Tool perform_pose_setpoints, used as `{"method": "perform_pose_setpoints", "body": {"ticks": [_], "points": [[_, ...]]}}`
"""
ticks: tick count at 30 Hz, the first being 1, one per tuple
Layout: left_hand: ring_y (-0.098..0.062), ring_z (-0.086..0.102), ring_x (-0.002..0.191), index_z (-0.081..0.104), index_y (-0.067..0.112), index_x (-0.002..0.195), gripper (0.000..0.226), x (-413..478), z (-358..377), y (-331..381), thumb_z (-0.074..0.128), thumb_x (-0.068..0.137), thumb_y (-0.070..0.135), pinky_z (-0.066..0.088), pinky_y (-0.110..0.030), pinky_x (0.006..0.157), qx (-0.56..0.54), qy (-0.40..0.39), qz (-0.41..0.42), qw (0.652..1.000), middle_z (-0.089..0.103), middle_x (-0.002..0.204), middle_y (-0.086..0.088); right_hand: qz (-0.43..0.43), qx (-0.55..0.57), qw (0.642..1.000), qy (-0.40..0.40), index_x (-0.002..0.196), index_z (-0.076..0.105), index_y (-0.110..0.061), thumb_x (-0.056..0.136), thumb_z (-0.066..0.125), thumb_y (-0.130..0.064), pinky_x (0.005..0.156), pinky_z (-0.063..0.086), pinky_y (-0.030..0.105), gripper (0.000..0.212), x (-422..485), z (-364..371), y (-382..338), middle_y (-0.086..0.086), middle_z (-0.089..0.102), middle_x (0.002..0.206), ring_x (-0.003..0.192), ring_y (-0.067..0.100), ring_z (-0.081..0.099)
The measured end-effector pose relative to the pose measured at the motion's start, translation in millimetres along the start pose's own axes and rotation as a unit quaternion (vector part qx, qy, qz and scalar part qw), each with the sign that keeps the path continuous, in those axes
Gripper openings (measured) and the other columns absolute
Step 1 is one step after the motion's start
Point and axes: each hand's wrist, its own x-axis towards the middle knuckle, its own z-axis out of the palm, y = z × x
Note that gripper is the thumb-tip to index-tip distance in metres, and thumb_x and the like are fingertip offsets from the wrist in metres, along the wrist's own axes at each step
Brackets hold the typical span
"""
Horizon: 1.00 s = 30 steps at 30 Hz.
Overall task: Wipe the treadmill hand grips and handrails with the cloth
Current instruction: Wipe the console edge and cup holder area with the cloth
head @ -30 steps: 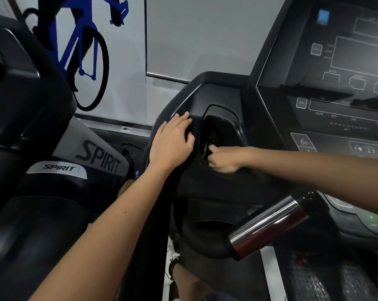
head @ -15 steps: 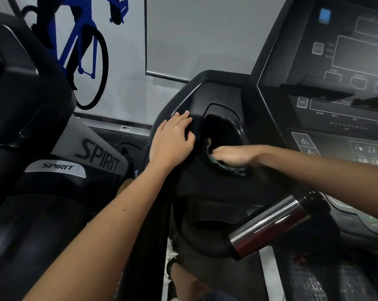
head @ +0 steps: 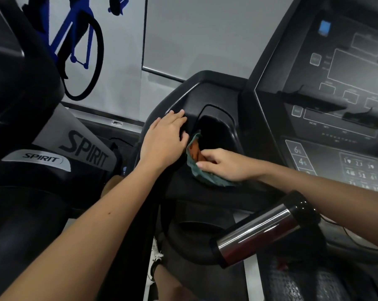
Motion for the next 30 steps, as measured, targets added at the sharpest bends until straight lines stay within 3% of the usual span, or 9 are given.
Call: {"method": "perform_pose_setpoints", "body": {"ticks": [5, 8, 10, 13, 15, 18, 22, 27, 30], "points": [[-0.008, 0.022, 0.141, 0.043, 0.017, 0.138, 0.046, 1, 3, 0, 0.045, 0.093, 0.022, 0.015, -0.030, 0.116, -0.006, 0.004, 0.001, 1.000, 0.033, 0.150, 0.008, 0.051, 0.229, 0.970, 0.069, 0.081, 0.052, -0.018, 0.096, 0.044, -0.011, 0.055, 0.038, 0.008, 0.019, 18, 3, -18, -0.007, 0.050, 0.071, 0.063, 0.001, 0.046], [-0.009, 0.024, 0.140, 0.045, 0.017, 0.138, 0.047, 1, 2, 1, 0.046, 0.091, 0.022, 0.015, -0.030, 0.116, -0.012, 0.012, -0.007, 1.000, 0.035, 0.150, 0.007, 0.089, 0.350, 0.924, 0.128, 0.112, 0.050, -0.008, 0.098, 0.038, -0.011, 0.077, 0.047, 0.018, 0.019, 36, 8, -17, 0.000, 0.057, 0.094, 0.088, 0.011, 0.057], [-0.009, 0.024, 0.140, 0.045, 0.017, 0.138, 0.047, 0, 1, 2, 0.046, 0.091, 0.022, 0.015, -0.030, 0.116, -0.009, 0.010, -0.006, 1.000, 0.034, 0.150, 0.007, 0.071, 0.269, 0.953, 0.116, 0.121, 0.049, -0.008, 0.099, 0.039, -0.018, 0.085, 0.044, 0.022, 0.026, 29, 9, -14, -0.001, 0.057, 0.100, 0.094, 0.010, 0.056], [-0.010, 0.024, 0.141, 0.045, 0.017, 0.137, 0.045, 1, 2, 0, 0.045, 0.092, 0.022, 0.016, -0.031, 0.116, -0.004, 0.010, 0.000, 1.000, 0.034, 0.150, 0.007, 0.024, 0.085, 0.996, 0.029, 0.086, 0.053, -0.016, 0.097, 0.045, -0.020, 0.066, 0.038, 0.018, 0.015, 5, 3, -6, -0.006, 0.051, 0.076, 0.069, 0.003, 0.046], [-0.010, 0.024, 0.141, 0.045, 0.017, 0.137, 0.045, 1, 3, 0, 0.045, 0.093, 0.023, 0.016, -0.031, 0.116, -0.002, 0.013, 0.000, 1.000, 0.034, 0.150, 0.007, 0.021, 0.072, 0.997, -0.001, 0.077, 0.050, -0.014, 0.096, 0.048, -0.017, 0.061, 0.035, 0.018, 0.018, -1, -1, -4, -0.005, 0.046, 0.069, 0.062, 0.004, 0.041], [-0.009, 0.023, 0.141, 0.044, 0.018, 0.138, 0.046, 2, 4, -1, 0.044, 0.092, 0.024, 0.015, -0.030, 0.116, -0.002, 0.011, -0.001, 1.000, 0.033, 0.150, 0.007, 0.051, 0.169, 0.982, 0.063, 0.077, 0.051, -0.010, 0.092, 0.047, -0.006, 0.056, 0.036, 0.016, 0.016, 14, 1, -15, -0.002, 0.046, 0.066, 0.060, 0.007, 0.042], [-0.008, 0.022, 0.141, 0.043, 0.019, 0.139, 0.047, 1, 4, -1, 0.043, 0.092, 0.024, 0.013, -0.028, 0.116, -0.005, 0.010, -0.003, 1.000, 0.032, 0.150, 0.008, 0.118, 0.386, 0.907, 0.118, 0.067, 0.042, -0.014, 0.090, 0.035, -0.008, 0.052, 0.035, 0.021, 0.025, 36, 1, -33, 0.000, 0.045, 0.063, 0.058, 0.011, 0.043], [-0.008, 0.023, 0.140, 0.045, 0.018, 0.137, 0.046, 1, 3, 0, 0.044, 0.092, 0.023, 0.014, -0.029, 0.116, -0.008, 0.015, -0.004, 1.000, 0.034, 0.150, 0.008, 0.053, 0.085, 0.993, 0.059, 0.094, 0.056, -0.005, 0.093, 0.043, -0.015, 0.075, 0.042, 0.030, 0.016, 14, 5, -10, -0.001, 0.055, 0.083, 0.077, 0.009, 0.049], [-0.007, 0.024, 0.140, 0.046, 0.018, 0.137, 0.046, 1, 3, 1, 0.044, 0.091, 0.022, 0.015, -0.029, 0.116, -0.012, 0.017, -0.005, 1.000, 0.035, 0.149, 0.008, 0.021, 0.032, 0.999, 0.036, 0.088, 0.053, 0.000, 0.090, 0.047, -0.007, 0.065, 0.042, 0.024, 0.009, 4, 2, -2, 0.002, 0.053, 0.074, 0.068, 0.010, 0.048]]}}
